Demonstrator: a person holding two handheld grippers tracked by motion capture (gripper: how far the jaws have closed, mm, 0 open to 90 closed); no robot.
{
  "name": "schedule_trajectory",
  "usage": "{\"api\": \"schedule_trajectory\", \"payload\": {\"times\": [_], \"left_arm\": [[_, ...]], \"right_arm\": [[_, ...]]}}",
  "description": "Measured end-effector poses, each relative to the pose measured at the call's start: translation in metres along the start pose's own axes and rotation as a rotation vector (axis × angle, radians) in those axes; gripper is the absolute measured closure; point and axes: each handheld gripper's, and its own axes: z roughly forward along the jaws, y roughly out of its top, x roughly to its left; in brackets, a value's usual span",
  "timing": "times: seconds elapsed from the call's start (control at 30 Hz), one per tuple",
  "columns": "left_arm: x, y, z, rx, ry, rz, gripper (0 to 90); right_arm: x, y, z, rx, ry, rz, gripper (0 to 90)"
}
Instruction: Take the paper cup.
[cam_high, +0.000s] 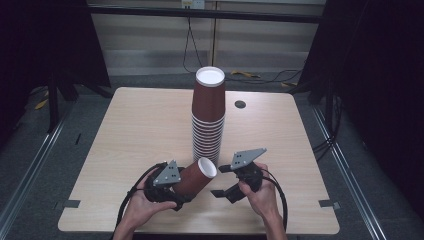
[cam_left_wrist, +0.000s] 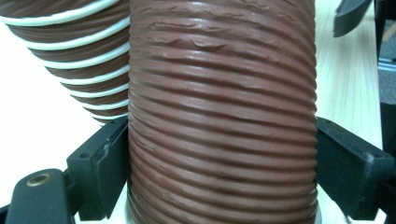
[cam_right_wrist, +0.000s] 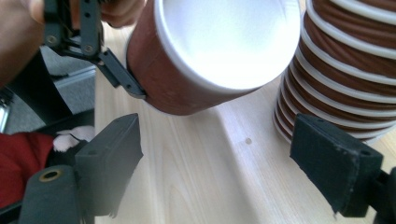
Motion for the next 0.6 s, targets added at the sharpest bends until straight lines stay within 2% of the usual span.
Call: {"api": "schedule_trajectory", "payload": {"times": [0.03, 0.07, 0.17, 0.27, 0.37, 0.5, 0.6], "left_arm": [[-0.0004, 0.0009, 0.0007, 0.003, 0.000, 0.005, 13.2], [-0.0002, 0.0022, 0.0005, 0.026, 0.001, 0.021, 13.2], [-0.0006, 0.0045, 0.0025, 0.043, 0.001, 0.036, 13.2], [-0.0009, 0.0051, 0.0032, 0.047, -0.009, 0.039, 13.2], [-0.0013, 0.0048, 0.0058, 0.072, -0.012, 0.044, 13.4], [-0.0014, 0.0050, 0.0067, 0.093, -0.025, 0.051, 13.5], [-0.0027, 0.0073, 0.0095, 0.143, -0.008, 0.076, 13.4]], "right_arm": [[0.0002, 0.0004, 0.0005, 0.009, -0.007, -0.004, 16.2], [0.0006, 0.0008, 0.0007, 0.013, -0.013, -0.008, 16.2], [0.0009, 0.0016, 0.0018, 0.035, 0.010, -0.017, 19.8], [0.0010, 0.0020, 0.0031, 0.053, 0.007, -0.030, 17.7], [0.0017, 0.0023, 0.0033, 0.057, 0.006, -0.056, 15.3], [0.0018, 0.0047, 0.0031, 0.076, -0.004, -0.070, 15.6], [0.0015, 0.0074, 0.0048, 0.110, -0.013, -0.079, 15.7]]}}
